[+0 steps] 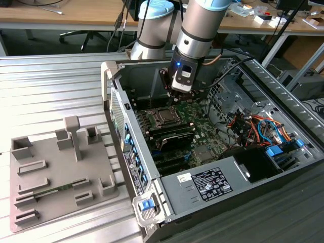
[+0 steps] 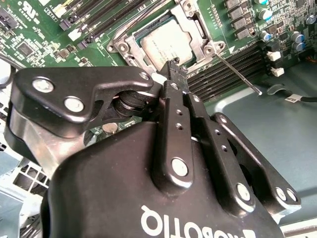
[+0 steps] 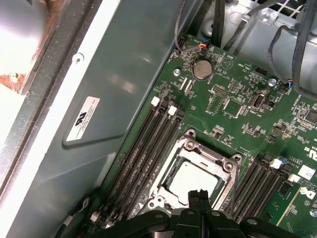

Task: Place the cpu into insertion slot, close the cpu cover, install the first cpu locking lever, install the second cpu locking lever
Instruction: 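Install the first cpu locking lever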

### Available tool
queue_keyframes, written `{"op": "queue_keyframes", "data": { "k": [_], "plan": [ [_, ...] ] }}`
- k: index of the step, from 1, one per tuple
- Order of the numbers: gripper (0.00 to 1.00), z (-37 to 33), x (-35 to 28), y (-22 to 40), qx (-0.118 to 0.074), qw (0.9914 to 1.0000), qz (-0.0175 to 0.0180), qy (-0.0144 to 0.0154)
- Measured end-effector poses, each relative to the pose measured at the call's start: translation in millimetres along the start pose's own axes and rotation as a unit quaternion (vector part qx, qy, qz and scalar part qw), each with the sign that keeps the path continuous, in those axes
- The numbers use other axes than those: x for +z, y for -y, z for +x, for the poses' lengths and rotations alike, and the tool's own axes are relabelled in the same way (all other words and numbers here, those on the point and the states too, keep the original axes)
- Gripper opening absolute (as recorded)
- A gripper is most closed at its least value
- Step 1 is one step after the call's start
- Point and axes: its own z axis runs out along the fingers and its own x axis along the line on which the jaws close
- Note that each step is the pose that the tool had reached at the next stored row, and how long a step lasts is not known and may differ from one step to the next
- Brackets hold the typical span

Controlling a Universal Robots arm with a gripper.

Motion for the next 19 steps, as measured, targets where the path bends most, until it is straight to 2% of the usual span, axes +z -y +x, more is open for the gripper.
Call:
{"op": "queue_keyframes", "data": {
  "k": [12, 14, 19],
  "plan": [
    [0.11, 0.0, 0.0, 0.0, -0.03, 0.99956, 0.0007, 0.0002],
    [0.11, 0.0, 0.0, 0.0, -0.073, 0.9973, 0.0016, 0.0004],
    [0.11, 0.0, 0.0, 0.0, -0.085, 0.99641, 0.0019, 0.0004]
  ]
}}
